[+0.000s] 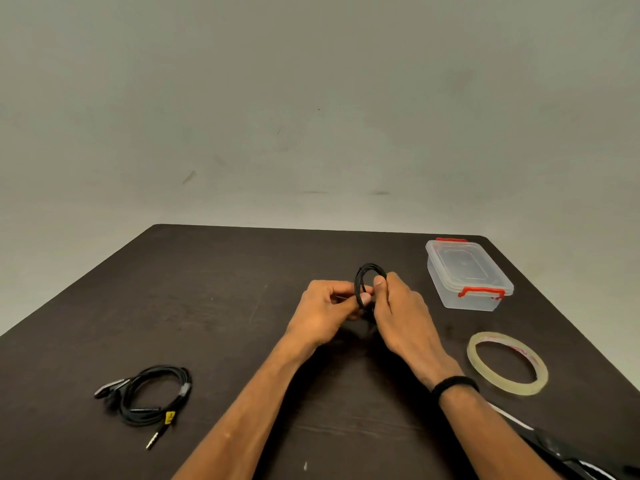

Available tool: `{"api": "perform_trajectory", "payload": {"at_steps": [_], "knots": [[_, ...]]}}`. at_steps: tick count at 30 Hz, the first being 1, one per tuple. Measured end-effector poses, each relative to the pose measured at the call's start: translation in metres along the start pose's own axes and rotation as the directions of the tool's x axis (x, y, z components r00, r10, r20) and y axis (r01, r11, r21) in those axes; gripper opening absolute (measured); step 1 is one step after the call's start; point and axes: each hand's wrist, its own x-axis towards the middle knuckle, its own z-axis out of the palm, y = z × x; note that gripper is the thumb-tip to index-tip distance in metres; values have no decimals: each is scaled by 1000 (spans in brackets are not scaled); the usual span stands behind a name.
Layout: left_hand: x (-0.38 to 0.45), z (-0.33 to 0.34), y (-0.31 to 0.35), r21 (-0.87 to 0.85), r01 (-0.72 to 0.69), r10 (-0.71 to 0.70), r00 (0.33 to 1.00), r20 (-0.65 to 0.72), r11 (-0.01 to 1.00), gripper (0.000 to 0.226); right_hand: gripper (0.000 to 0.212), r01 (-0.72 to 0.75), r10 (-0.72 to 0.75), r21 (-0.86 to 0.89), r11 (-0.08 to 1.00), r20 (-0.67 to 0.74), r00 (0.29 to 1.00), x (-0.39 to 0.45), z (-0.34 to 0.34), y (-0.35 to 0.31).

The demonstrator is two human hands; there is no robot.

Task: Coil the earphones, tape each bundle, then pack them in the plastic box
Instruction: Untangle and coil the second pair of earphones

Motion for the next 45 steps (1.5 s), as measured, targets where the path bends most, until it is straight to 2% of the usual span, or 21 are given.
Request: {"api": "perform_trajectory", "payload": {"at_steps": [7,11,15,19,23,26,31,34,37,39,41,45], "knots": [[-6,-9,10,-318,200,-163,977,140,927,20,30,-14,3,-260,966,-40,999,-1,1,0],[-7,-10,14,-413,294,-226,952,206,862,23,27,-24,13,-326,945,-37,999,-3,0,-1],[-7,-8,18,-435,373,-254,917,306,820,27,18,-29,18,-346,938,-33,999,-5,-3,-3],[-5,-8,17,-371,368,-263,916,302,853,42,24,-47,29,-340,939,-57,998,-6,-5,-5],[-5,-6,16,-358,361,-284,926,249,861,23,30,-29,15,-317,948,-47,999,-5,-4,-4],[-3,-10,20,-453,390,-310,919,242,802,17,31,1,-9,-238,971,-33,999,-2,-4,2],[-5,-17,24,-595,444,-318,896,311,669,25,34,30,-30,-11,999,65,997,3,0,2],[-6,-15,25,-629,444,-335,896,293,638,33,34,105,-104,-40,994,38,994,1,2,1],[-6,-11,19,-583,393,-338,918,207,711,18,32,167,-172,-97,981,-42,984,-3,3,-2],[-4,-9,15,-546,346,-305,938,168,763,22,31,190,-204,-127,973,-105,973,-4,2,-3],[-3,-7,12,-509,303,-269,953,142,805,25,29,188,-210,-159,969,-134,968,-4,0,-6],[-5,0,12,-402,221,-224,974,40,889,13,23,169,-186,-110,979,-170,968,-2,0,-5]]}}
